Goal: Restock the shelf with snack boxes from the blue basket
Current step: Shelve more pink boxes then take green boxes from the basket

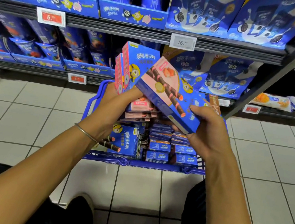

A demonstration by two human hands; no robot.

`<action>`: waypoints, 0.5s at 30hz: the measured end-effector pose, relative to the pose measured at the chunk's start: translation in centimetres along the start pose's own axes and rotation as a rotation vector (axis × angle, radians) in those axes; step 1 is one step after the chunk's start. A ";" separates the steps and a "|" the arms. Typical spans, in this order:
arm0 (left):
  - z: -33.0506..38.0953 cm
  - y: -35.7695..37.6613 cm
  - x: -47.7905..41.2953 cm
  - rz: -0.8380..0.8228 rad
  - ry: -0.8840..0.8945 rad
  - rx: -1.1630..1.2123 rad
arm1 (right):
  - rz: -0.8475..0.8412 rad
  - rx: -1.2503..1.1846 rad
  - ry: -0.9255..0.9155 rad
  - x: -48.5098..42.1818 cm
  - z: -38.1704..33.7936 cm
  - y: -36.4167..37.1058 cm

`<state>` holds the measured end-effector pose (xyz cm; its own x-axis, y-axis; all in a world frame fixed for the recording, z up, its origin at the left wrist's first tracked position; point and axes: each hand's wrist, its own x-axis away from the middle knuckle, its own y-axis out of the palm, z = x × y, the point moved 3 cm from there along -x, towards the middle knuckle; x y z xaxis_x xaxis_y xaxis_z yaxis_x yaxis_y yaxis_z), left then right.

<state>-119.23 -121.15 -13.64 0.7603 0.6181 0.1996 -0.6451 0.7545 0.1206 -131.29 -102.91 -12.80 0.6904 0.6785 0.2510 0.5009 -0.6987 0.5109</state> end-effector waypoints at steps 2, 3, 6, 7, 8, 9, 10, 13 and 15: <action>0.1 -0.7 -0.2 -0.001 -0.015 0.002 | 0.012 0.051 -0.023 -0.4 -0.7 -0.7; 0.1 -1.0 -0.3 -0.005 -0.030 0.010 | 0.035 0.061 -0.035 -0.8 -1.0 -1.1; -0.2 -1.4 -0.8 -0.066 -0.084 0.039 | 0.127 0.085 -0.061 -2.1 -1.6 -1.8; -0.3 -1.5 -1.0 -0.087 -0.090 0.046 | 0.156 0.090 -0.063 -2.6 -1.5 -1.8; -0.6 -1.5 -1.3 -0.101 -0.089 0.038 | 0.175 0.094 -0.067 -3.1 -1.4 -1.8; -0.9 -1.5 -1.5 -0.108 -0.090 0.021 | 0.177 0.094 -0.069 -3.7 -1.1 -1.7; -1.1 -1.4 -1.7 -0.113 -0.098 0.010 | 0.181 0.088 -0.070 -4.2 -0.9 -1.4; -1.5 -1.0 -2.0 -0.114 -0.175 0.049 | 0.299 0.092 -0.066 -4.7 -0.8 0.1; -1.3 -0.7 -1.6 -0.133 -0.228 0.081 | 0.392 0.113 -0.033 -4.3 -1.0 1.5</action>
<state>-119.85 -122.36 -15.33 0.8080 0.4423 0.3893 -0.5516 0.8000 0.2360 -134.03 -106.70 -12.31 0.8557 0.3496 0.3814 0.2497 -0.9247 0.2873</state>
